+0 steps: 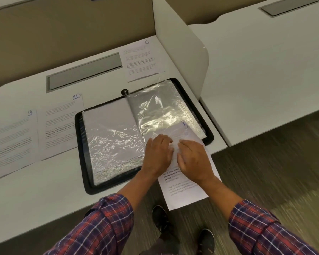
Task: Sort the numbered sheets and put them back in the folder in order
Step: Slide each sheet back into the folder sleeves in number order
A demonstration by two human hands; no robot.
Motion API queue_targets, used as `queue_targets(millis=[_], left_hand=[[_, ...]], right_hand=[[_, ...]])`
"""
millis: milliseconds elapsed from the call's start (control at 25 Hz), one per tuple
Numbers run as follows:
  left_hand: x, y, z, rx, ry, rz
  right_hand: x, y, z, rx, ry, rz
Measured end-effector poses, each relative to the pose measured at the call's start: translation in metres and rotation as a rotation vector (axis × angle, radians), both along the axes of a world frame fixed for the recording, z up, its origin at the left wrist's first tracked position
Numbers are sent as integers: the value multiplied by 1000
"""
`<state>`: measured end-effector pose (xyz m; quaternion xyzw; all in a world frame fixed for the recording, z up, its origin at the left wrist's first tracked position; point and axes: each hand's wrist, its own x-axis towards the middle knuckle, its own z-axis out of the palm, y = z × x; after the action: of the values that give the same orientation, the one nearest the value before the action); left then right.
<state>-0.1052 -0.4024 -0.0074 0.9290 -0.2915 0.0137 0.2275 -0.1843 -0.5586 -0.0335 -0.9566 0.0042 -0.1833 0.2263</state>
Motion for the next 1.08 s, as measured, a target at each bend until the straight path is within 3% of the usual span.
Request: queue_targets(millis=[80,160,240,360,520,800,960,1080], left_hand=[[1,-3,-7,49,2,5],[0,-9,-11,72,-31,-5],[3,-15,-11,92,-73,-4],[3,-24,-8,105,-78,23],[2,-29,-6,183,-19,16],[8,-47,0,77,-125,17],[3,-42,0,167,-52,70],[0,-32,-3,173,-32,89]], right_hand=[[-18,-10,9,110,2,-294],[-33,-15,11,271,149,-582],[-46,-22,10,479,321,-688],[-54,-34,12,849,458,-618],[-52,-47,15,797,421,-497],[-28,-59,36,829,464,-426],[-56,-64,47,1041,388,-592],[-94,-56,31,1340,417,-620]])
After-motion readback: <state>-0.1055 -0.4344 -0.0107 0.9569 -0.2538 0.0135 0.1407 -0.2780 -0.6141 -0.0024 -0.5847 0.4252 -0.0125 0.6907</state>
